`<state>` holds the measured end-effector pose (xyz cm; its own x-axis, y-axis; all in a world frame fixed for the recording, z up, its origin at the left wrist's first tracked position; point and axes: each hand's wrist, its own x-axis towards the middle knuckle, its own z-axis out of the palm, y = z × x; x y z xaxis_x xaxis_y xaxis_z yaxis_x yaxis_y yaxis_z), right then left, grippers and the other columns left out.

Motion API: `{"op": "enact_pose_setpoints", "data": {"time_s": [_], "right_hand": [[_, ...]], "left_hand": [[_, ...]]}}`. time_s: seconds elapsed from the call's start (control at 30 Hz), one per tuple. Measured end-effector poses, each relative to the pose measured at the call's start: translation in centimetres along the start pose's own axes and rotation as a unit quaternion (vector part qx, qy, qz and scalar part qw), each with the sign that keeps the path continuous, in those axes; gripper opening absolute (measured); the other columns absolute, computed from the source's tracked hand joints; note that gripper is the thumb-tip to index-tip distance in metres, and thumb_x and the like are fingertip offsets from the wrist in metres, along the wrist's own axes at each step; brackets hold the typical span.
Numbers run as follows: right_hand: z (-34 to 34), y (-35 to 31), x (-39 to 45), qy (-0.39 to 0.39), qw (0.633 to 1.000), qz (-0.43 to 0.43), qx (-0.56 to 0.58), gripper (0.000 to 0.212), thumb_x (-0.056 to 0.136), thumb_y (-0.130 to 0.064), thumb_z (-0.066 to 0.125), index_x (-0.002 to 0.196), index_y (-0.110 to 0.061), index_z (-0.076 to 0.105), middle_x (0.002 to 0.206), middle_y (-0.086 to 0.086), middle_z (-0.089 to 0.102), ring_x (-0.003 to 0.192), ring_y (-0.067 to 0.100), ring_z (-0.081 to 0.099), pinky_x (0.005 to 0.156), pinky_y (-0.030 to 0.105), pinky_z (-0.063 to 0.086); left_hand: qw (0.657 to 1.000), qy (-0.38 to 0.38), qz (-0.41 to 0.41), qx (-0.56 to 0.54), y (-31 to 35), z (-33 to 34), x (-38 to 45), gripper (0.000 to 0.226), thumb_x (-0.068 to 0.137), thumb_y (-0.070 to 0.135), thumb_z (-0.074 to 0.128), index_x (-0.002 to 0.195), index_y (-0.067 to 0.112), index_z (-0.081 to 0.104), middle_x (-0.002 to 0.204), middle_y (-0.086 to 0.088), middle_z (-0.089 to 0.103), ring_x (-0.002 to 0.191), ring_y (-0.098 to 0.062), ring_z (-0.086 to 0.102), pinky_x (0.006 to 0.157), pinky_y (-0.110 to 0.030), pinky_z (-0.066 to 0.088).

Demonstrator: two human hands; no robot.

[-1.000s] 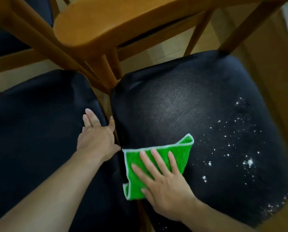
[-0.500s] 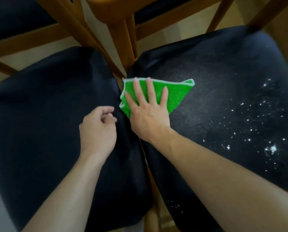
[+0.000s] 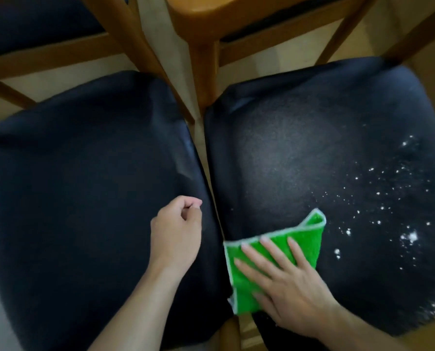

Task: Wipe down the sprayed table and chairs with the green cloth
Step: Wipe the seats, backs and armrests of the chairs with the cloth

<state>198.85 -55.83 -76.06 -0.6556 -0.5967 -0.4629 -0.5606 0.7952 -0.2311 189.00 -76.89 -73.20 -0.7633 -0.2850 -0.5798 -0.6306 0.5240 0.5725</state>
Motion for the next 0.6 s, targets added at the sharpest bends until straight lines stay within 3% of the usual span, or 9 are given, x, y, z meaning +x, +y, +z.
{"op": "enact_pose_setpoints", "data": {"time_s": [0.13,0.27,0.4,0.5,0.6], "right_hand": [[-3.4,1.7,8.3,0.109,0.981,0.154,0.04,0.066,0.089,-0.048,0.04,0.151,-0.03,0.028,0.162,0.001,0.013,0.148,0.034,0.011,0.109,0.066,0.016],[-5.8,2.8,14.7,0.114,0.961,0.245,0.05,0.066,0.093,-0.045,0.033,0.154,-0.029,0.013,0.163,0.005,0.0,0.147,0.037,-0.003,0.11,0.068,0.002],[-3.1,0.3,9.6,0.086,0.983,0.161,0.018,0.069,0.089,-0.041,0.046,0.153,-0.028,0.023,0.163,0.004,0.005,0.148,0.036,0.002,0.111,0.066,0.003],[0.8,-2.7,1.4,0.023,0.997,0.08,-0.007,0.078,0.073,-0.042,0.065,0.147,-0.029,0.04,0.16,0.001,0.021,0.145,0.035,0.019,0.11,0.063,0.013],[4.9,-4.2,-5.8,-0.046,0.995,-0.02,-0.091,0.073,0.074,-0.044,0.058,0.144,-0.029,0.041,0.155,-0.001,0.031,0.138,0.031,0.029,0.108,0.061,0.013]], "left_hand": [[1.0,0.001,-0.003,0.002,-0.7,1.0,-0.4,0.022,0.092,0.022,0.051,0.08,0.033,0.067,0.07,0.014,0.065,0.066,-0.005,0.057,0.052,-0.011,0.04],[0.999,0.009,-0.013,-0.028,-0.5,0.8,-1.0,0.017,0.093,0.025,0.051,0.093,0.037,0.063,0.072,0.016,0.066,0.065,-0.001,0.061,0.052,-0.006,0.04],[0.999,0.034,-0.015,-0.038,0.1,-0.1,-1.2,0.015,0.092,0.025,0.051,0.088,0.033,0.063,0.069,0.016,0.065,0.062,0.006,0.058,0.051,-0.007,0.038],[0.999,0.02,-0.014,-0.035,0.4,-0.6,-1.0,0.018,0.093,0.024,0.05,0.085,0.03,0.065,0.065,0.019,0.063,0.061,0.008,0.057,0.05,-0.004,0.038],[0.999,0.004,-0.01,-0.034,0.4,-0.5,-0.8,0.021,0.094,0.022,0.049,0.081,0.027,0.065,0.058,0.018,0.061,0.056,0.008,0.056,0.045,-0.004,0.038]]}}
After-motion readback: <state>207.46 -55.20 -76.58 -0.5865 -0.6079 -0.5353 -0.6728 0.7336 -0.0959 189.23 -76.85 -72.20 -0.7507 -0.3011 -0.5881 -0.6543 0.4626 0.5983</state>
